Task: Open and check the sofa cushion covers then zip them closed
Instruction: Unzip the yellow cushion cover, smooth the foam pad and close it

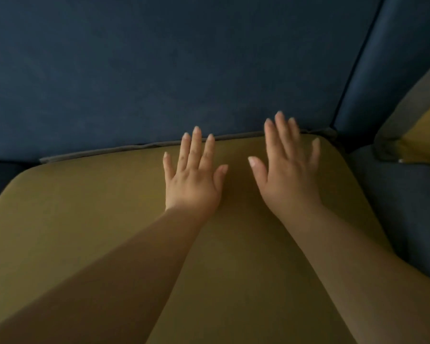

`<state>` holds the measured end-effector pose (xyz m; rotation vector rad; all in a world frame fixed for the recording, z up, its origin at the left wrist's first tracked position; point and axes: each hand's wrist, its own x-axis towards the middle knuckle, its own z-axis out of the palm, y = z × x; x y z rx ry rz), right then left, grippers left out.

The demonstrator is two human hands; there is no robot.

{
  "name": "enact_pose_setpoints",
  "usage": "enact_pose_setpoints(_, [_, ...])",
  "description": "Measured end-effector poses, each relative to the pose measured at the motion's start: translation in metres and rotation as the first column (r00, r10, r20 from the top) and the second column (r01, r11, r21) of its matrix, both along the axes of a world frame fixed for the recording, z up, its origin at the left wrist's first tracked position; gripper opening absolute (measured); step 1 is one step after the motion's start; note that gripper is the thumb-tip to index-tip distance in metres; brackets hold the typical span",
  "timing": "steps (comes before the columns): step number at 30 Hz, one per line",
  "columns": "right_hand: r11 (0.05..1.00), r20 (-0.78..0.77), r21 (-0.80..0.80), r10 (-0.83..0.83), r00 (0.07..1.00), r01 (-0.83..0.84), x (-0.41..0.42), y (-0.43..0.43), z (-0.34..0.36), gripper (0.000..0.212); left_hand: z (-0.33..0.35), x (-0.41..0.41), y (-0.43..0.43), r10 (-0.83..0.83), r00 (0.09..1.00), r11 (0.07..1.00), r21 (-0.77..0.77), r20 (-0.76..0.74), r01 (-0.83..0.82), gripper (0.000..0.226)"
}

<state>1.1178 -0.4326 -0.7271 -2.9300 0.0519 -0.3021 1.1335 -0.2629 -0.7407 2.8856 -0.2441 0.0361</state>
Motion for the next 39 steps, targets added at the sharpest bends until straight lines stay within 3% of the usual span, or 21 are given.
enact_pose_setpoints(2, [0.999, -0.049, 0.001, -0.045, 0.998, 0.046, -0.005, -0.022, -0.002, 0.069, 0.001, -0.005, -0.023, -0.044, 0.999, 0.998, -0.033, 0.007, 0.044, 0.063])
enact_pose_setpoints(4, [0.999, -0.293, -0.048, -0.029, 0.956, 0.016, -0.013, -0.039, -0.017, 0.067, -0.010, -0.012, -0.043, -0.092, 0.987, 0.995, 0.027, -0.135, 0.097, 0.062])
enact_pose_setpoints(6, [0.999, -0.393, -0.053, -0.018, 0.919, -0.003, -0.019, -0.050, -0.026, 0.067, -0.018, -0.015, -0.053, -0.077, 0.972, 0.991, 0.092, -0.223, 0.100, 0.063])
enact_pose_setpoints(11, [0.992, 0.013, 0.043, -0.118, 0.993, 0.117, -0.034, -0.068, -0.008, 0.070, -0.004, -0.026, -0.076, -0.082, 0.997, 0.997, 0.012, 0.003, 0.082, 0.063])
enact_pose_setpoints(16, [0.995, -0.374, -0.037, -0.102, 0.922, 0.094, -0.059, -0.083, -0.038, 0.067, -0.026, -0.044, -0.094, -0.114, 0.975, 0.985, 0.105, -0.190, 0.136, 0.064])
enact_pose_setpoints(24, [0.992, -0.321, 0.025, -0.107, 0.941, 0.122, -0.062, -0.079, -0.029, 0.067, -0.015, -0.048, -0.094, -0.089, 0.980, 0.994, 0.052, -0.179, 0.100, 0.064])
enact_pose_setpoints(28, [0.991, -0.004, 0.065, -0.120, 0.993, 0.120, -0.082, -0.060, -0.010, 0.075, 0.005, -0.073, -0.081, -0.114, 0.994, 0.993, 0.020, -0.006, 0.114, 0.065])
enact_pose_setpoints(30, [0.996, -0.067, 0.043, -0.070, 0.995, 0.073, -0.096, -0.048, -0.010, 0.075, 0.000, -0.092, -0.069, -0.113, 0.993, 0.990, 0.076, -0.034, 0.116, 0.063])
enact_pose_setpoints(33, [1.000, -0.351, -0.010, -0.015, 0.936, 0.012, -0.109, -0.038, -0.026, 0.069, -0.016, -0.107, -0.059, -0.081, 0.976, 0.985, 0.136, -0.204, 0.110, 0.064])
enact_pose_setpoints(35, [0.998, -0.295, 0.041, -0.029, 0.955, 0.043, -0.107, -0.034, -0.024, 0.069, -0.015, -0.103, -0.060, -0.083, 0.979, 0.991, 0.085, -0.184, 0.100, 0.063])
enact_pose_setpoints(38, [0.998, -0.066, 0.069, -0.002, 0.998, 0.006, -0.112, -0.015, -0.013, 0.069, -0.004, -0.105, -0.048, -0.080, 0.997, 0.996, 0.043, 0.001, 0.080, 0.061])
enact_pose_setpoints(39, [0.998, -0.082, 0.064, 0.022, 0.996, -0.017, -0.115, -0.009, -0.015, 0.069, -0.006, -0.106, -0.040, -0.058, 0.998, 0.997, 0.056, 0.015, 0.057, 0.060])
